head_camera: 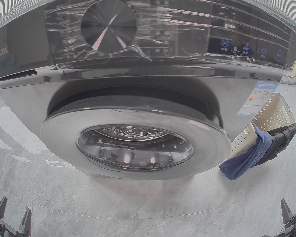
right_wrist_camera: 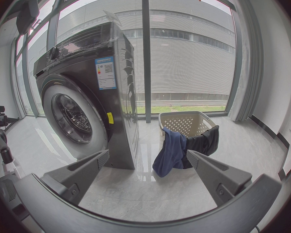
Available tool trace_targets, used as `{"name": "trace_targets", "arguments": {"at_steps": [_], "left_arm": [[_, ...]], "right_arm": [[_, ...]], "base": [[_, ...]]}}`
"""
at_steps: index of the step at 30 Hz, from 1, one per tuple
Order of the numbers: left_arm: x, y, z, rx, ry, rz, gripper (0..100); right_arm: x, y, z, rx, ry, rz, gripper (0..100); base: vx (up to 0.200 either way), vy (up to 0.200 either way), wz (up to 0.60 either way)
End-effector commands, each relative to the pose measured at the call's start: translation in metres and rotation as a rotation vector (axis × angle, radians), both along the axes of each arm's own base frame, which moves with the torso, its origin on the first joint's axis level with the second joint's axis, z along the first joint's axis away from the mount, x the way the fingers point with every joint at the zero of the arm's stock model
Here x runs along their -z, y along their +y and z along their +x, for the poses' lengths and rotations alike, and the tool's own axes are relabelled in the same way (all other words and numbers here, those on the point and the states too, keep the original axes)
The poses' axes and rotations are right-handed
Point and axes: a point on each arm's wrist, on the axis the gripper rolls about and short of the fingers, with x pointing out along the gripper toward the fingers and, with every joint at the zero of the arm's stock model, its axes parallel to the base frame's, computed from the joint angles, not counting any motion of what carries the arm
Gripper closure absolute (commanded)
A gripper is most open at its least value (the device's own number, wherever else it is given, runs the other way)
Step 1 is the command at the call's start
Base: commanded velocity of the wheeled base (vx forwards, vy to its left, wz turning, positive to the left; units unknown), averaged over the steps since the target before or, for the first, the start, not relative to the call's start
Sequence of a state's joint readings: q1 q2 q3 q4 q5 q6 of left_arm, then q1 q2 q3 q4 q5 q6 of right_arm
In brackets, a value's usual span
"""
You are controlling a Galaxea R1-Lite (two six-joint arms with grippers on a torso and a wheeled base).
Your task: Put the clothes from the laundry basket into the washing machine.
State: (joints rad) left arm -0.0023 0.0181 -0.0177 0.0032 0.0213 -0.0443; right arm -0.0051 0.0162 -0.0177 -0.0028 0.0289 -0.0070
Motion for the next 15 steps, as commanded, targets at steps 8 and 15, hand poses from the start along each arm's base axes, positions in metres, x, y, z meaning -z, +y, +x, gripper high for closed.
{"name": "trace_targets", "arguments": {"at_steps": [8, 15], "left_arm": [[0.0044, 0.0000, -0.0001, -0.001, -0.001, 0.000, 0], [0.0044, 0.0000, -0.0001, -0.001, -0.001, 0.000, 0]], "right_arm": [[0.0051, 0.0000, 0.0004, -0.001, 0.006, -0.001, 0], [0.0051, 0.0000, 0.0004, -0.001, 0.006, -0.001, 0]], "base": [[0.000, 0.000, 0.00], [0.000, 0.000, 0.00]]}}
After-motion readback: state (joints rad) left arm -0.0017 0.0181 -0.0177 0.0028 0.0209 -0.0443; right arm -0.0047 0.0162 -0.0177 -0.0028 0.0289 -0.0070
